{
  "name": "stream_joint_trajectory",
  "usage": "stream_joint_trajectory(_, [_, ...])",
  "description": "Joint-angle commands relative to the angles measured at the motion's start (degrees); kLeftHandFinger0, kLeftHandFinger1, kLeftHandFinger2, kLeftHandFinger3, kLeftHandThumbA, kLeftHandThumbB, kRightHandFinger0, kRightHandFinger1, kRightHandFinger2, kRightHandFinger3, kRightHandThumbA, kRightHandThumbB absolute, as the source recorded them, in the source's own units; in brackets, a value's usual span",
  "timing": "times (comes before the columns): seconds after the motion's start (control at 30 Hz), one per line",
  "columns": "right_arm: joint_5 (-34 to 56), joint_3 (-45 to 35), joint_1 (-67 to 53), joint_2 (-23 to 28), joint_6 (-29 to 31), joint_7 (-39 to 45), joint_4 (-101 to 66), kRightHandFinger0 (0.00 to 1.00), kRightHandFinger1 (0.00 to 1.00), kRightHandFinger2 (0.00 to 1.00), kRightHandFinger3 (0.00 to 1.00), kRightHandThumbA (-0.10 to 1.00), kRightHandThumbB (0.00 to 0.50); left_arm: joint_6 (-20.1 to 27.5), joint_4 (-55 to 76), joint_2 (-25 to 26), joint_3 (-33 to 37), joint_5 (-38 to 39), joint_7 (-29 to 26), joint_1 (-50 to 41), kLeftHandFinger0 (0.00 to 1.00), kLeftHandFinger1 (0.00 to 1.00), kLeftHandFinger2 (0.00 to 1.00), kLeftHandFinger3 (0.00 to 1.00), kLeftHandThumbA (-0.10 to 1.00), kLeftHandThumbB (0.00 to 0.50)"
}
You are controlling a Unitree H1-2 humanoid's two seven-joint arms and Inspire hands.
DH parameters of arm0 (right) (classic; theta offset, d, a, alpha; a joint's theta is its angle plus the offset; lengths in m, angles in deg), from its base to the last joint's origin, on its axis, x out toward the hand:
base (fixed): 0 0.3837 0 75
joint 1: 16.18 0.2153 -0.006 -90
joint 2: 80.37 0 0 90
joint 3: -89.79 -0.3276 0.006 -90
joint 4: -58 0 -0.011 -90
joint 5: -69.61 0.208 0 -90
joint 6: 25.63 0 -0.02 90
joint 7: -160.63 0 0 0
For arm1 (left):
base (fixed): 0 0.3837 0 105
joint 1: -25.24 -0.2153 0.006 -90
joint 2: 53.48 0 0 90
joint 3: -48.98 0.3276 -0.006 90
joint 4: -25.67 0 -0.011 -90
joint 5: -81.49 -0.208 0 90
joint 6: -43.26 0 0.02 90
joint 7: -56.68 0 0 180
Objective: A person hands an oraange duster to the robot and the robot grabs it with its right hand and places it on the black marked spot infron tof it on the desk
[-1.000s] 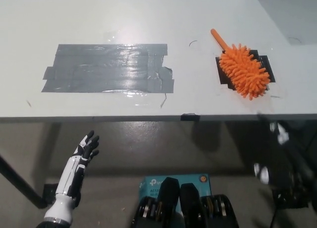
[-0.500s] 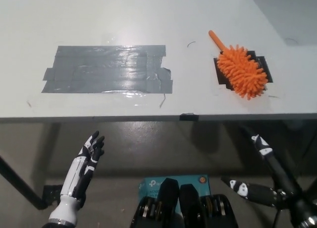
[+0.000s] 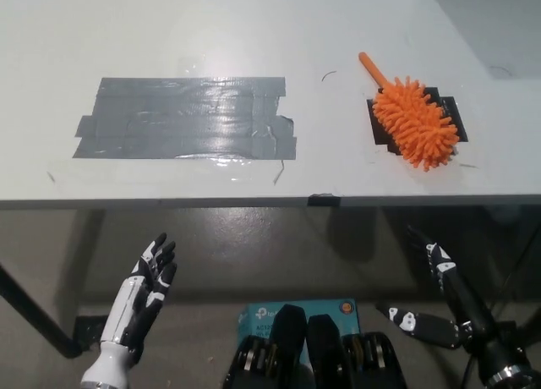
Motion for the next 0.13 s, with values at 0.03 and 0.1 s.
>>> stream_joint_trajectory(0.03, [3.4,-1.2,1.4,-0.4,3.4,-0.6,-0.6,1.00,1.00,1.00,1.00,0.85,0.124,1.1,0.7,0.6,0.1,0.5,0.8,0.7,1.00,1.00,1.00,1.00,0.84,0.194])
stream_joint_trajectory(0.1, [3.5,-1.2,1.2,-0.4,3.4,-0.6,-0.8,1.00,1.00,1.00,1.00,0.85,0.123,0.7,1.0,0.6,0.2,0.2,0.7,0.4,1.00,1.00,1.00,1.00,0.84,0.193])
